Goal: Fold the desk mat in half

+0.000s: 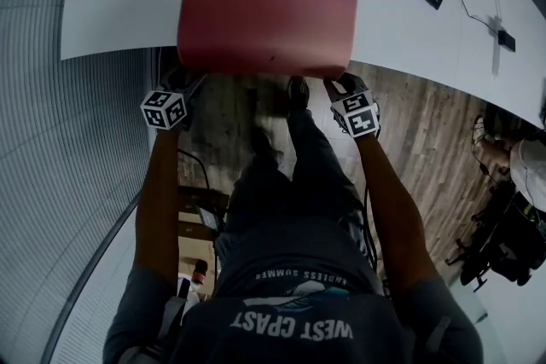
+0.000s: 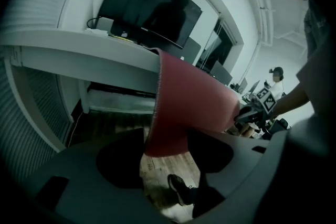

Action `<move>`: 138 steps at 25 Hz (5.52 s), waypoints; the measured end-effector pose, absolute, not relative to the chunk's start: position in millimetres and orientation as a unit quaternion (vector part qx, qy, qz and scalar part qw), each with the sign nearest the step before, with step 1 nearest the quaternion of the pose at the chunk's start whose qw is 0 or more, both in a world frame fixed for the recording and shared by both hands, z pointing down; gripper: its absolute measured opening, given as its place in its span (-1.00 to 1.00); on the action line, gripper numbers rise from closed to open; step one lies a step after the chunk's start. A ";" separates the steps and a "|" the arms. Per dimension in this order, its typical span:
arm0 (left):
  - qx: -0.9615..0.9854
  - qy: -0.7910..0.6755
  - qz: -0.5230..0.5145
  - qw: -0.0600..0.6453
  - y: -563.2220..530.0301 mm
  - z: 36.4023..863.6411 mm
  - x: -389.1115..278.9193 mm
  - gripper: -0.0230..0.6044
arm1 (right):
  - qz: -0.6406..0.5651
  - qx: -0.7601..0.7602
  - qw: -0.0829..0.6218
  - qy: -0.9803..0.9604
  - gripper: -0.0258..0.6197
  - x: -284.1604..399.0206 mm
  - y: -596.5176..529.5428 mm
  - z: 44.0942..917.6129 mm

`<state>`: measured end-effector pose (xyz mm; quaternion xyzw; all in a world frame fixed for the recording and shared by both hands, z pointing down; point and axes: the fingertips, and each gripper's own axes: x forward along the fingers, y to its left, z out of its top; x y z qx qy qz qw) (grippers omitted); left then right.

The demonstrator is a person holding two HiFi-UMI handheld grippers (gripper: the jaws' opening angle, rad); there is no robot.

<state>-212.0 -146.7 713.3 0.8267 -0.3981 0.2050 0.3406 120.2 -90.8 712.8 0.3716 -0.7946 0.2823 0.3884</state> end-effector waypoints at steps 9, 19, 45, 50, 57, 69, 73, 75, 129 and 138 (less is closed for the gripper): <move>0.831 -0.401 0.180 0.341 -111.3 674.0 -223.6 -0.82 | 0.226 0.353 0.381 -0.824 -0.76 119.6 -67.4 655.9; 0.835 -0.407 -0.022 0.369 -106.5 567.4 -221.0 -0.82 | 0.215 0.353 0.328 -0.850 -0.76 120.4 -72.6 580.7; 0.791 -0.442 -0.278 0.319 -295.1 430.6 -213.9 -0.83 | 0.452 0.390 0.004 -0.802 -0.77 153.2 -246.2 500.4; 0.762 -0.476 -0.285 0.333 -329.8 445.0 -217.9 -0.82 | 0.523 0.390 -0.035 -0.757 -0.76 160.7 -275.7 520.5; 0.733 -0.508 -0.281 0.356 -372.4 485.6 -216.6 -0.81 | 0.582 0.383 -0.070 -0.714 -0.73 161.9 -310.7 549.0; 0.790 -0.518 -0.120 0.304 -394.3 521.8 -182.6 -0.75 | 0.584 0.424 -0.059 -0.690 -0.55 160.5 -344.4 584.3; 0.810 -0.505 -0.080 0.288 -393.3 526.3 -168.8 -0.75 | 0.597 0.412 -0.095 -0.682 -0.47 163.0 -347.3 576.4; 0.817 -0.498 -0.056 0.287 -393.8 535.0 -162.0 -0.75 | 0.603 0.416 -0.146 -0.665 -0.30 173.4 -352.4 570.4; 0.907 -0.401 0.093 -0.084 -156.5 346.6 -162.6 -0.79 | 0.110 0.332 0.093 -0.932 -0.80 32.4 -177.5 323.8; 0.899 -0.405 0.104 -0.129 -96.5 306.1 -180.7 -0.80 | 0.003 0.323 0.108 -0.940 -0.82 1.2 -118.5 271.5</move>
